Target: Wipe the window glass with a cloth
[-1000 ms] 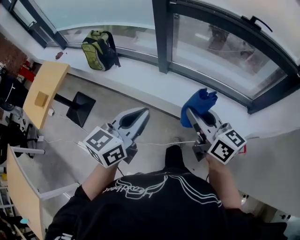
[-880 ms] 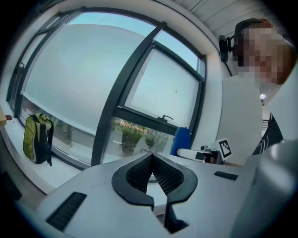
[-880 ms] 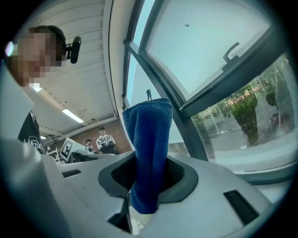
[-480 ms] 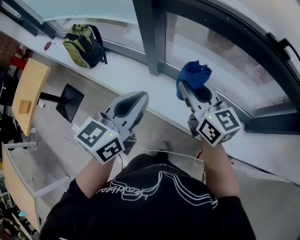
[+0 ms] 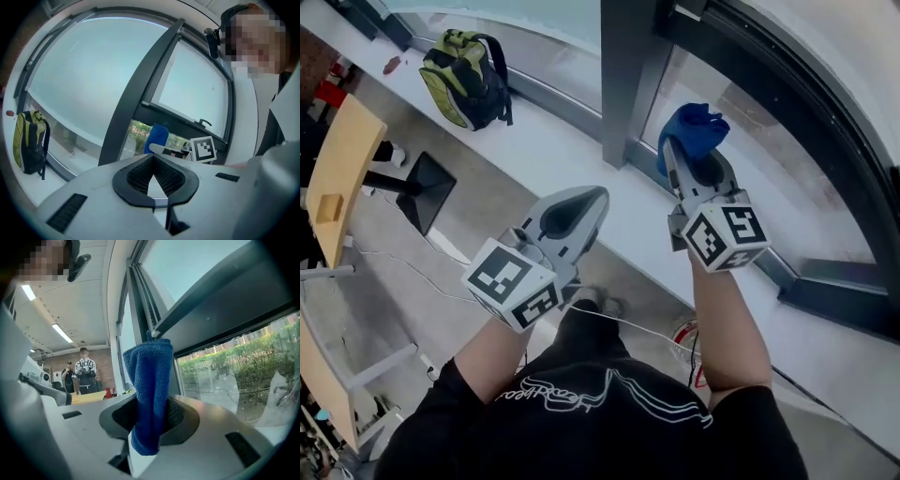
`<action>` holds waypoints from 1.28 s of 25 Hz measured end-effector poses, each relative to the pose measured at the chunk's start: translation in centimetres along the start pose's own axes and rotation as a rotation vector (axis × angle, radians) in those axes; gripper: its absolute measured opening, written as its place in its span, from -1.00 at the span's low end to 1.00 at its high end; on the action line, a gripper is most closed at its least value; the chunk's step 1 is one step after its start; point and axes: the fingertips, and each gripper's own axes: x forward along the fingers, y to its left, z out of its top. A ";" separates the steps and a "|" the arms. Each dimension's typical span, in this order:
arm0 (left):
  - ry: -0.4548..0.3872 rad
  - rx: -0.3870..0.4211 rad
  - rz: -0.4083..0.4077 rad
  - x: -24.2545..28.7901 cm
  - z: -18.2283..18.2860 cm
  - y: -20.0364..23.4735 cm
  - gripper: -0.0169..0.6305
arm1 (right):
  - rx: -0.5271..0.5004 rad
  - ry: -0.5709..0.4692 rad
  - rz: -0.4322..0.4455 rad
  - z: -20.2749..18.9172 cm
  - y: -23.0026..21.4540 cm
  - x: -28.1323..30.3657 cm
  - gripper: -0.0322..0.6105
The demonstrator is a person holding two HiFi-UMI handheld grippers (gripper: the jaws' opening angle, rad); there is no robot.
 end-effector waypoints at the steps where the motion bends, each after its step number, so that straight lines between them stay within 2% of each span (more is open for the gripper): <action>1: -0.005 0.002 -0.003 0.4 0.3 0.5 -0.93 | -0.004 -0.011 -0.004 0.2 -0.3 0.9 -0.61; 5: -0.009 0.021 -0.023 1.3 0.6 2.1 -0.93 | -0.013 -0.044 -0.050 0.2 -2.1 3.8 -0.61; 8: -0.006 0.011 0.004 0.8 0.2 3.7 -0.93 | -0.011 -0.044 -0.097 -0.2 -3.5 5.6 -0.61; 13: 0.015 0.012 0.007 0.4 -0.3 5.1 -0.93 | -0.071 -0.047 -0.155 0.3 -5.6 8.3 -0.61; 23: 0.051 -0.010 0.005 -1.0 -1.9 6.8 -0.93 | -0.092 -0.066 -0.230 0.7 -8.0 11.0 -0.61; 32: 0.080 -0.065 0.010 -1.6 -4.0 8.1 -0.93 | -0.101 -0.070 -0.291 0.9 -9.1 12.4 -0.61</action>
